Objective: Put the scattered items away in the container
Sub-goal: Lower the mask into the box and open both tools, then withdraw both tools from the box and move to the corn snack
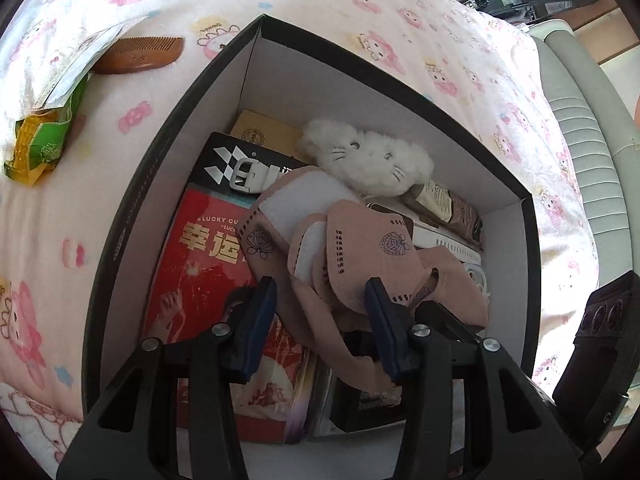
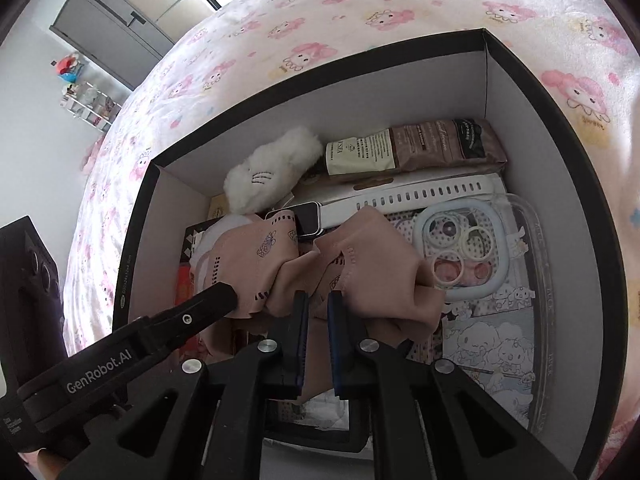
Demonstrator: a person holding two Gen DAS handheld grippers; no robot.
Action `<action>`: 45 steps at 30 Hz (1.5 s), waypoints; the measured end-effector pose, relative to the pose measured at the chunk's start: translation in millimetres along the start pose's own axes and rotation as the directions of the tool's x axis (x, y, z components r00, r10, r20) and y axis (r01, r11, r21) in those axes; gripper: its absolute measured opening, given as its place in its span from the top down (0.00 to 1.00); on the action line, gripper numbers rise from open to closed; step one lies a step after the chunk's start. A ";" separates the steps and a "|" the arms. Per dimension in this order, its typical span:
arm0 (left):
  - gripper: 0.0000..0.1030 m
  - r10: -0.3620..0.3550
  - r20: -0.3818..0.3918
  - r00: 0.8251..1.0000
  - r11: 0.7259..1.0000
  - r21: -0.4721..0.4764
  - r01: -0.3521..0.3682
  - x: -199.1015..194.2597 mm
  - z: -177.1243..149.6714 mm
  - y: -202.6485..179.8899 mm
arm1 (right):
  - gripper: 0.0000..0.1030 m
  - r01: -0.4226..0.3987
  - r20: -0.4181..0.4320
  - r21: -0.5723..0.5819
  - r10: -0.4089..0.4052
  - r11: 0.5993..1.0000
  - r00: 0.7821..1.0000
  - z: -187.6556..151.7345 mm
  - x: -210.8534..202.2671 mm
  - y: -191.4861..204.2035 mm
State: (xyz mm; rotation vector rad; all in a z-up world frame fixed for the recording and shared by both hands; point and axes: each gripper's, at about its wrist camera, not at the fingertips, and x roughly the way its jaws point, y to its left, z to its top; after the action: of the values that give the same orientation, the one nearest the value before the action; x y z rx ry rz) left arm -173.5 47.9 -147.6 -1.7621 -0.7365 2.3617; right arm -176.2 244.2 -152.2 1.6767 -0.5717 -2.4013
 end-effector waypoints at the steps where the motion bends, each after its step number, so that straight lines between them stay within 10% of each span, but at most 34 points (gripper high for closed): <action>1: 0.55 -0.015 0.018 1.000 1.000 0.009 0.015 -7.0 -2.7 -0.5 | 0.93 0.010 0.007 0.001 -0.010 1.000 1.000 -1.2 -2.4 0.2; 24: 0.55 -0.111 0.316 0.942 0.972 0.231 0.037 -184.1 -68.0 4.5 | 0.92 0.036 0.269 -0.265 0.038 0.964 0.962 -70.7 -133.0 121.6; 35: 0.56 -0.005 0.354 0.935 0.996 0.082 -0.026 -204.5 -75.2 88.7 | 0.92 -0.017 0.176 -0.385 0.092 0.923 0.980 -96.4 -91.2 187.6; 42: 0.56 -0.026 0.351 0.936 0.996 -0.069 0.053 -198.3 -59.7 159.1 | 0.92 -0.231 -0.002 -0.388 0.250 0.892 0.968 -99.9 -41.1 227.6; 45: 0.55 -0.031 0.337 0.941 0.984 -0.152 0.087 -180.0 -44.2 180.1 | 0.91 -0.186 -0.007 -0.393 0.199 0.900 0.980 -92.3 -18.1 239.4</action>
State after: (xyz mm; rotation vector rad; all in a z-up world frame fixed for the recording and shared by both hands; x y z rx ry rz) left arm -38.5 -161.3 -78.1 -1.3770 -1.0409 2.6592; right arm -104.9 11.3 -69.7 1.3456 -0.2221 -2.2199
